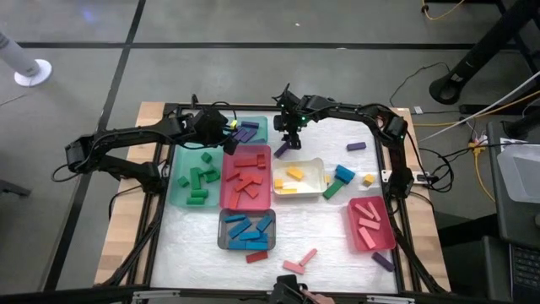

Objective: Sort blocks
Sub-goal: Put the violet block into the top green bin

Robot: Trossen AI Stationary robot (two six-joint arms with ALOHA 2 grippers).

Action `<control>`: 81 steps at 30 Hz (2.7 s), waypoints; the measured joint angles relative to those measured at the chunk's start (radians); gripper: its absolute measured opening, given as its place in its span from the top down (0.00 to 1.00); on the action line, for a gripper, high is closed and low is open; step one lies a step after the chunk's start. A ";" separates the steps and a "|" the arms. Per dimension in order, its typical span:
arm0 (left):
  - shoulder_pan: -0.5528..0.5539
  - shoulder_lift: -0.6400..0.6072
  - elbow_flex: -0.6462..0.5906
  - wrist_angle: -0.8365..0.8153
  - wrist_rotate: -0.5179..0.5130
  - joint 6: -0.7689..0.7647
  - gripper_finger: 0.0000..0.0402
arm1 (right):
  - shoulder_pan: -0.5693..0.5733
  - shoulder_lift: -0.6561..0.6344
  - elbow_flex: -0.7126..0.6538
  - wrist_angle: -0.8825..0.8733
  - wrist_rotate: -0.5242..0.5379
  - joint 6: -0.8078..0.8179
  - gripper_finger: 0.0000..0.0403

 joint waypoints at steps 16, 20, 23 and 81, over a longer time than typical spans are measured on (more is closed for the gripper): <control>0.000 0.000 0.000 -0.001 0.000 -0.019 0.55 | 0.000 0.063 0.000 0.045 -0.049 0.001 0.51; 0.000 0.000 0.000 0.000 0.000 -0.019 0.55 | 0.000 0.082 0.000 0.032 -0.045 0.002 0.51; 0.000 0.000 0.000 -0.001 0.000 -0.019 0.55 | 0.000 0.082 0.000 0.000 -0.052 0.002 0.51; 0.000 0.000 0.000 -0.005 -0.001 0.028 0.55 | 0.098 0.104 0.038 -0.129 0.069 -0.016 0.65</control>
